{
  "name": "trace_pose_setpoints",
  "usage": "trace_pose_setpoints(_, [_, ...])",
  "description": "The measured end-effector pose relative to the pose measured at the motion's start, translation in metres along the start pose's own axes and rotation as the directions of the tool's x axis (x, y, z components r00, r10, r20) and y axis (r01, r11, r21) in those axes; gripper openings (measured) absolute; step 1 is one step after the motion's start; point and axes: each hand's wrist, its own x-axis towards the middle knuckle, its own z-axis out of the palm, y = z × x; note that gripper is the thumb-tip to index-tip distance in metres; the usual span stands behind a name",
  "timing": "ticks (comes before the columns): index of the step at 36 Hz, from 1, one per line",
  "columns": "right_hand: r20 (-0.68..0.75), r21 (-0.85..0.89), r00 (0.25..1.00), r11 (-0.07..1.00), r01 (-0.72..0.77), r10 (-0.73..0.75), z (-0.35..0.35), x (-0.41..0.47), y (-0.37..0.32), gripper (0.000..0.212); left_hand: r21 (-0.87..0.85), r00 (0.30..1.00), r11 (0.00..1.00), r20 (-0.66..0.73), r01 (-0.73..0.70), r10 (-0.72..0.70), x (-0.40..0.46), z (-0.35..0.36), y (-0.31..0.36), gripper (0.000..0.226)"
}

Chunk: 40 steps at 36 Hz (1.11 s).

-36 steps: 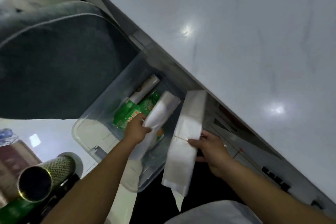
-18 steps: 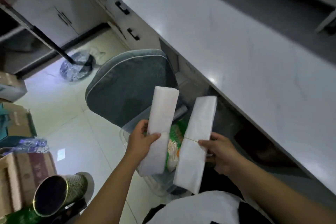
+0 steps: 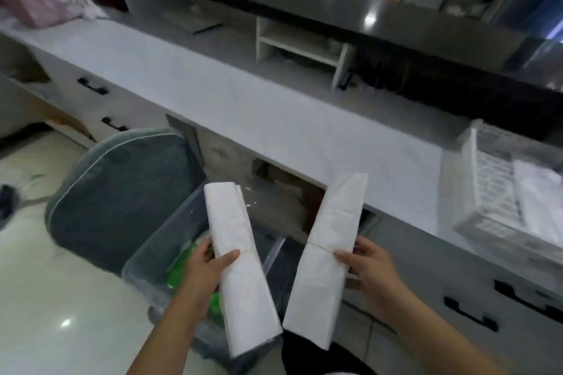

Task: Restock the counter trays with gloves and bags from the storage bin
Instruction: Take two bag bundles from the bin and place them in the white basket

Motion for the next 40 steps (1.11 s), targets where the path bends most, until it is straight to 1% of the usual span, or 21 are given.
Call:
trace_pose_setpoints(4, [-0.073,0.018,0.995,0.997,0.073,-0.072,-0.062,-0.019,-0.025,0.030,-0.043,0.977,0.999,0.214,0.029,-0.019,-0.002,0.058,0.021,0.034])
trace_pose_setpoints(6, [-0.110,0.051,0.987,0.991,0.120,-0.114,-0.091,-0.024,-0.038,0.031,-0.032,0.948,0.999,0.317,0.031,-0.019,0.000,0.090,0.035,0.037])
trace_pose_setpoints(8, [-0.144,0.084,0.979,0.984,0.156,-0.143,-0.116,-0.024,-0.049,0.031,0.013,0.918,1.000,0.396,0.018,-0.022,0.003,0.122,0.048,0.042])
trace_pose_setpoints(11, [-0.170,0.147,0.971,0.970,0.195,-0.169,-0.152,-0.018,-0.066,0.033,0.111,0.899,0.994,0.437,-0.017,-0.033,0.012,0.174,0.066,0.046])
trace_pose_setpoints(14, [-0.170,0.183,0.965,0.956,0.231,-0.201,-0.183,-0.005,-0.081,0.034,0.166,0.881,0.986,0.468,-0.017,-0.064,0.025,0.229,0.080,0.048])
trace_pose_setpoints(19, [-0.190,0.195,0.958,0.948,0.252,-0.215,-0.223,0.025,-0.102,0.030,0.264,0.869,0.964,0.480,-0.011,-0.121,0.050,0.320,0.102,0.045])
trace_pose_setpoints(21, [-0.172,0.203,0.962,0.948,0.247,-0.214,-0.236,0.037,-0.106,0.030,0.333,0.873,0.943,0.466,-0.023,-0.144,0.061,0.351,0.107,0.046])
trace_pose_setpoints(26, [-0.114,0.215,0.970,0.948,0.234,-0.214,-0.265,0.071,-0.122,0.031,0.382,0.891,0.924,0.427,-0.021,-0.156,0.092,0.407,0.115,0.046])
trace_pose_setpoints(30, [-0.090,0.209,0.972,0.950,0.232,-0.218,-0.279,0.091,-0.138,0.028,0.410,0.903,0.912,0.399,-0.017,-0.163,0.110,0.435,0.118,0.044])
trace_pose_setpoints(34, [-0.091,0.188,0.971,0.954,0.233,-0.219,-0.288,0.107,-0.154,0.028,0.450,0.900,0.892,0.401,-0.031,-0.171,0.121,0.454,0.119,0.044])
trace_pose_setpoints(37, [-0.092,0.162,0.973,0.961,0.224,-0.211,-0.287,0.119,-0.164,0.027,0.500,0.910,0.863,0.388,-0.077,-0.144,0.125,0.457,0.121,0.039])
trace_pose_setpoints(40, [-0.110,0.139,0.975,0.968,0.206,-0.192,-0.278,0.129,-0.169,0.027,0.503,0.918,0.857,0.382,-0.108,-0.108,0.131,0.445,0.123,0.043])
